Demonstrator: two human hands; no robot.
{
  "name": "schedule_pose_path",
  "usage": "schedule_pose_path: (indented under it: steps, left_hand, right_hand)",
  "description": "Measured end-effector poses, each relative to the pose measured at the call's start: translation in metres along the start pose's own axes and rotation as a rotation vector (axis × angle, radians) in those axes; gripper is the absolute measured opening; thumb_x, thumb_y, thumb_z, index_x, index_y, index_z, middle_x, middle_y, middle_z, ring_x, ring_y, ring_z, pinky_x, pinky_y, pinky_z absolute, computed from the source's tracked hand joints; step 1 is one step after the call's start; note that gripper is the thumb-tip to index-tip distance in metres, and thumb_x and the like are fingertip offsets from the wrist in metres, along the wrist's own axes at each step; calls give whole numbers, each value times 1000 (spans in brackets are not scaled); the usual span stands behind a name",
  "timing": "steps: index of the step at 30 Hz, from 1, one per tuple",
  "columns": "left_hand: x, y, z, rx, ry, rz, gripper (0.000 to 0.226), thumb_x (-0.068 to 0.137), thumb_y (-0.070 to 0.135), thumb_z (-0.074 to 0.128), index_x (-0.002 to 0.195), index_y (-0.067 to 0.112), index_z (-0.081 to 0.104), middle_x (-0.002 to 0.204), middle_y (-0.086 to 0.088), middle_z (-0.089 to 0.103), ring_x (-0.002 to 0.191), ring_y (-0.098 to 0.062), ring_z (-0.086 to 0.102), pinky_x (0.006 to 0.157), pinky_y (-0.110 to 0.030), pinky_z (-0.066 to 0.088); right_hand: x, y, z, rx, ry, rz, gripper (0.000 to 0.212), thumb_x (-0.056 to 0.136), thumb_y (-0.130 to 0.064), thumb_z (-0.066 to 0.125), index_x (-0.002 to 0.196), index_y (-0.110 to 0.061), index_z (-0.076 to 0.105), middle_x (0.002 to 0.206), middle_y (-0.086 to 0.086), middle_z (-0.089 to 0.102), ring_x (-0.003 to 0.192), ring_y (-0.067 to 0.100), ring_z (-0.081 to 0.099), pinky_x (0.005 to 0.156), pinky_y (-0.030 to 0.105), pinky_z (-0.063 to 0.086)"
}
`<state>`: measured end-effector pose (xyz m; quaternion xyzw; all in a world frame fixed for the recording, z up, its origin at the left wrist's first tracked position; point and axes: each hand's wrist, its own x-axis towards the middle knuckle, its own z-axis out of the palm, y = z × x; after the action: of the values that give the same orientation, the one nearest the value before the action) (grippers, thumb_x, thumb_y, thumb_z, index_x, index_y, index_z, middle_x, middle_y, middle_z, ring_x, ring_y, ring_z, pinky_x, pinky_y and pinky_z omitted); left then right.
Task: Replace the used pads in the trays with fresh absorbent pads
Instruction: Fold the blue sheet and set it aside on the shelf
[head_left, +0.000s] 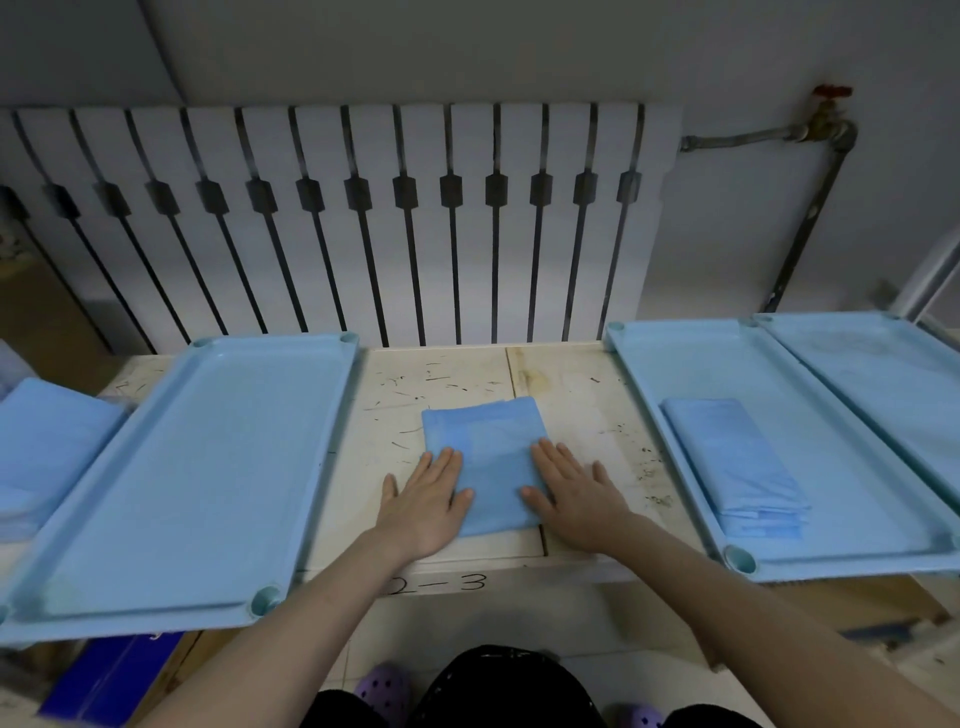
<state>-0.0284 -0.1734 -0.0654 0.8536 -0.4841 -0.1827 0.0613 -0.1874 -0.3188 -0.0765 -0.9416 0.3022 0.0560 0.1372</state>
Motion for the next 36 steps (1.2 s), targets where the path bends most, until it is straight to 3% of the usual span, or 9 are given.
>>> schedule_pose_path:
  steps: [4,8,12,17,23,27,29,32,36]
  left_hand:
    - [-5,-12,-8,12,71,-82,56,100,32,26,150,14,11,159,0,6,147,-20,5,113,-52,14]
    - [-13,-7,-11,-40,384,76,53,86,20,40,138,11,40,146,-6,36,139,-24,30,106,-40,30]
    - [-20,-1,-3,-13,179,182,50,96,42,38,142,24,39,152,4,32,142,-12,26,112,-35,23]
    - [-25,-4,-2,-47,72,133,68,90,53,50,148,28,26,158,8,15,146,-8,9,117,-43,11]
    - [-29,-7,-9,-75,91,149,76,77,52,65,143,29,35,150,11,31,139,-9,30,114,-36,25]
    - [-30,-14,-13,-449,250,87,30,72,22,69,98,34,61,99,8,67,96,-18,63,82,-26,48]
    - [-29,-12,-15,-628,288,37,24,76,13,70,84,34,60,91,2,70,91,-21,66,82,-31,51]
    - [-25,-8,-12,-706,282,10,22,84,6,65,95,25,62,99,-1,71,96,-21,66,90,-36,50]
    - [-17,-5,-10,-724,340,-40,14,88,10,61,100,18,61,96,-11,70,91,-29,64,81,-36,48]
  right_hand:
    - [-7,14,-7,-49,-9,48,69,98,-53,18,152,-12,1,160,3,-4,147,19,-5,117,51,3]
    - [-18,20,-21,29,186,-139,54,89,-22,45,141,-16,32,150,1,31,137,21,32,112,40,25]
    - [-25,16,-23,-108,158,-382,54,71,-26,52,125,-19,53,124,-2,55,100,21,58,86,30,44]
    - [-25,15,-21,-217,306,-416,23,75,-26,46,90,-16,60,85,1,61,56,22,58,45,27,40]
    - [-24,4,-36,111,230,-208,16,94,-18,40,98,-18,55,85,-4,57,74,17,53,66,31,40]
    - [-26,0,-43,534,168,-137,21,95,-10,37,81,-23,46,76,-8,49,67,8,43,63,25,35]
    - [-27,-2,-45,769,190,-92,21,97,-11,38,82,-20,49,82,-5,50,76,9,44,67,23,34]
    - [-30,-2,-39,1023,81,-69,15,96,-27,53,109,-21,54,104,-8,58,98,7,54,78,19,42]
    - [-23,-3,-27,843,148,-1,36,92,-27,60,125,-16,54,114,-5,62,108,14,59,89,26,48]
